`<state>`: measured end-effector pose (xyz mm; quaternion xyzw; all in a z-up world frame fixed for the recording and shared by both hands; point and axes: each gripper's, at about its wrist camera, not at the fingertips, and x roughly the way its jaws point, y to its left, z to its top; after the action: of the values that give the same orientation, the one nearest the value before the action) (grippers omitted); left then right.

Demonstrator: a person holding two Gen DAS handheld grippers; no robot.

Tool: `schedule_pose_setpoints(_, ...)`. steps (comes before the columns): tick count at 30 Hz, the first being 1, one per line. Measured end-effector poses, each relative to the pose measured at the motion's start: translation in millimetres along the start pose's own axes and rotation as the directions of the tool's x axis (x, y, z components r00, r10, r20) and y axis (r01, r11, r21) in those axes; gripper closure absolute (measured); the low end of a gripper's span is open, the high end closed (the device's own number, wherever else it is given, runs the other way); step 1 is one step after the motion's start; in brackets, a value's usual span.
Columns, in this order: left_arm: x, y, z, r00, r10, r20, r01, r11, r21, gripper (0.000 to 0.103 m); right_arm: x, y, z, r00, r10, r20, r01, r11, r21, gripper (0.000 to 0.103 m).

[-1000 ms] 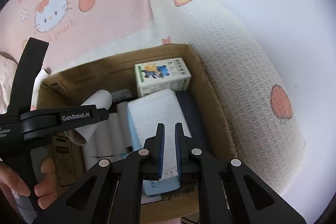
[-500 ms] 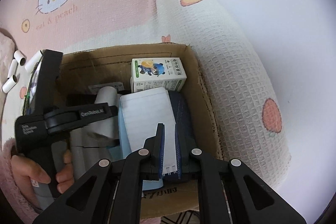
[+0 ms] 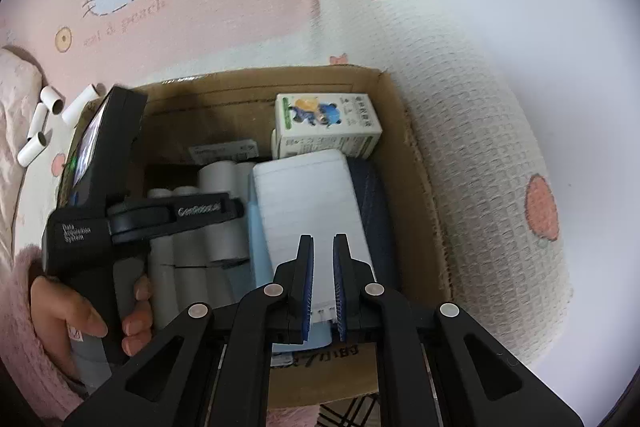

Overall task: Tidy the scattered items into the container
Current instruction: 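Lower the tube into the box and open the left gripper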

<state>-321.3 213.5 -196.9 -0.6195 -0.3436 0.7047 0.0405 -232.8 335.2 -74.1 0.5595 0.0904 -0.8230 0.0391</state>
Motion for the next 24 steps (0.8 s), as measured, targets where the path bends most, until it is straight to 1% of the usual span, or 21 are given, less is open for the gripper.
schedule_pose_setpoints(3,7.3,-8.3,2.5,0.998,0.050,-0.029,-0.049,0.998,0.029,0.052,1.5,1.3,-0.4,1.000,-0.014,-0.015,0.014,1.000,0.008,0.097)
schedule_pose_setpoints(5,8.1,-10.7,2.3,0.994,0.107,-0.024,-0.106,0.994,0.032,0.052,0.5,2.5,-0.1,1.000,-0.017,-0.016,0.017,1.000,0.005,0.097)
schedule_pose_setpoints(6,8.4,-11.3,2.4,0.993,0.115,-0.023,-0.114,0.993,0.031,0.052,-0.2,2.8,0.0,1.000,-0.013,-0.016,0.013,1.000,0.005,0.097)
schedule_pose_setpoints(8,9.8,-13.2,3.4,0.995,0.095,-0.030,-0.094,0.995,0.031,0.050,-1.7,3.2,0.3,1.000,-0.009,-0.014,0.009,1.000,0.004,0.097)
schedule_pose_setpoints(11,14.2,-17.3,5.2,0.994,0.092,-0.064,-0.089,0.995,0.040,0.050,-3.7,3.7,0.4,1.000,-0.020,-0.015,0.020,1.000,0.003,0.097)
schedule_pose_setpoints(13,12.7,-19.1,5.4,0.995,0.081,-0.064,-0.079,0.996,0.032,0.050,-4.7,3.7,-0.5,1.000,-0.014,-0.015,0.014,1.000,0.006,0.097)
schedule_pose_setpoints(15,8.5,-22.7,5.5,0.997,0.055,-0.057,-0.053,0.998,0.029,0.050,-5.7,4.0,-1.4,1.000,-0.009,-0.015,0.009,1.000,0.009,0.097)
schedule_pose_setpoints(16,6.4,-26.3,5.3,0.998,0.041,-0.055,-0.038,0.999,0.038,0.050,-5.6,4.0,-1.3,1.000,-0.008,-0.016,0.008,1.000,0.010,0.097)
schedule_pose_setpoints(17,3.8,-31.2,4.9,0.998,0.042,-0.052,-0.039,0.998,0.053,0.050,-5.5,4.1,-1.8,1.000,-0.010,-0.019,0.010,1.000,0.013,0.097)
schedule_pose_setpoints(20,-10.3,-46.7,1.4,0.998,0.055,0.004,-0.055,0.994,0.092,0.050,-7.6,6.1,-3.2,0.999,-0.021,-0.025,0.022,1.000,0.017,0.097)
schedule_pose_setpoints(24,-31.2,-67.2,-7.5,0.995,0.072,0.069,-0.082,0.985,0.152,0.050,-17.2,11.7,-4.9,1.000,-0.018,-0.016,0.018,1.000,0.025,0.097)
